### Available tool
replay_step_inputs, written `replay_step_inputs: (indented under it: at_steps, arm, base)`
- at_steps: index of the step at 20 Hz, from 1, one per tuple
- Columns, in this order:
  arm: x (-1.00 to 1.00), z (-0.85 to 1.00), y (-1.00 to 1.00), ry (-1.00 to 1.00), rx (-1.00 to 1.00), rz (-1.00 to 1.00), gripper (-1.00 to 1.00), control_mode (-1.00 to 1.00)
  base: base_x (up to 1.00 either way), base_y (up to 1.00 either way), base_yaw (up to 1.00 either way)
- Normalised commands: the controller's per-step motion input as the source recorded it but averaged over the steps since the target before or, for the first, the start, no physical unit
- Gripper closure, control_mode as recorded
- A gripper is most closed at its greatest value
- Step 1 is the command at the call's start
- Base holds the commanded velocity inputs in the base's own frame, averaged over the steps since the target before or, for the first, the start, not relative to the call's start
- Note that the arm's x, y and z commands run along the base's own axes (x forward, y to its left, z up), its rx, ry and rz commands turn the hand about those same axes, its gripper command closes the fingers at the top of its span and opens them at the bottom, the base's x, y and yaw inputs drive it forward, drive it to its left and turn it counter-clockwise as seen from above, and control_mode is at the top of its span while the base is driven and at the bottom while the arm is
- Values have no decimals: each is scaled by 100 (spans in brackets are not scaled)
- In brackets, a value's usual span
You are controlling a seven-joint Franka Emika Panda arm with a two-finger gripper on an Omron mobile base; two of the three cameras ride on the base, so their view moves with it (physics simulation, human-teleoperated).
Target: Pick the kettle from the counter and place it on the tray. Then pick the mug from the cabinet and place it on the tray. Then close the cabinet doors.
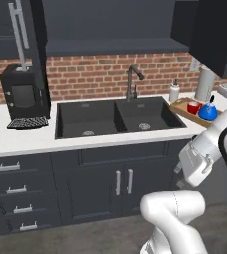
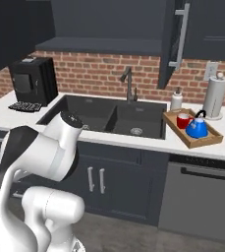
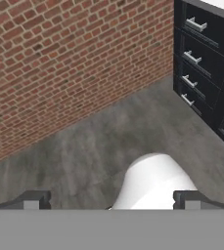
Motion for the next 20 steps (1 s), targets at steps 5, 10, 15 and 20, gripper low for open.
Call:
replay_step_inputs:
  at_steps: [5, 10, 15, 20]
  arm:
    - [0, 0, 0, 0, 0, 0, -100, 100]
    - [0, 0, 0, 0, 0, 0, -100, 100]
    - [0, 0, 0, 0, 0, 0, -100, 100]
    - [0, 0, 0, 0, 0, 0, -100, 100]
  base:
    - [35, 43, -12]
    - [41, 27, -9]
    - [38, 15, -5]
    - [40, 10, -4]
